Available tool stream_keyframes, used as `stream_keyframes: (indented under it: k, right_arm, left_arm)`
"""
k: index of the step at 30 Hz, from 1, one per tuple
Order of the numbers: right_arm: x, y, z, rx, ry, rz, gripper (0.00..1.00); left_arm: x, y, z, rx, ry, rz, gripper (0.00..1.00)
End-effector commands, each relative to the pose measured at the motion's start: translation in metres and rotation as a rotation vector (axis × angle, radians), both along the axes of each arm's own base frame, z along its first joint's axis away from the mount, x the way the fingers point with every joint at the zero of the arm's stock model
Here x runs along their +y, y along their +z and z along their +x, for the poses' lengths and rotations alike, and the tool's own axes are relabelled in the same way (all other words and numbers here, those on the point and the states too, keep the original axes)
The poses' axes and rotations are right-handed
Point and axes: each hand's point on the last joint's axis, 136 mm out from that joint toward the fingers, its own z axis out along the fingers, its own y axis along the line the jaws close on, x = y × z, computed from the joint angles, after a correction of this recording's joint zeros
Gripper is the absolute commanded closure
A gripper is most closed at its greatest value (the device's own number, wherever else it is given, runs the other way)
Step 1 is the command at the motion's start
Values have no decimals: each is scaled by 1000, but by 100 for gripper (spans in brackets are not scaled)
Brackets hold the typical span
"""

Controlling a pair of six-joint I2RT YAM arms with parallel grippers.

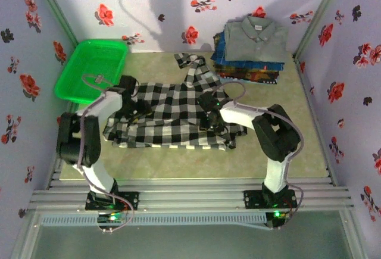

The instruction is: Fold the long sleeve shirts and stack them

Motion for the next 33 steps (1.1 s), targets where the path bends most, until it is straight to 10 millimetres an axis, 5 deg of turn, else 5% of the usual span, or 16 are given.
stream_keyframes:
  k: [1, 10, 14, 17, 19, 24, 27, 33]
  right_arm:
    - [-31, -40, -31, 107, -30, -122, 57]
    - [-71, -32, -121, 233, -56, -182, 57]
    - [-71, -22, -159, 287, -79, -151, 54]
    - [-72, 7, -159, 222, -90, -137, 49]
    - [-70, 45, -131, 85, -85, -89, 39]
    - [-86, 136, -21, -216, -60, 16, 18]
    - [-100, 141, 43, -231, -30, 83, 18]
    - [-94, 115, 144, -261, 135, 82, 28]
  left_arm:
    - [14, -30, -12, 60, 79, 10, 43]
    - [51, -49, -97, 191, 158, 102, 33]
    - [50, -32, -114, 158, 185, 81, 27]
    - [38, 1, -105, 89, 205, -2, 22]
    - [30, 36, -88, 4, 195, -28, 18]
    - [24, 119, -15, -226, 104, -13, 8]
    - [18, 128, 28, -260, -34, 28, 8]
    - [28, 90, 79, -138, -241, 176, 13]
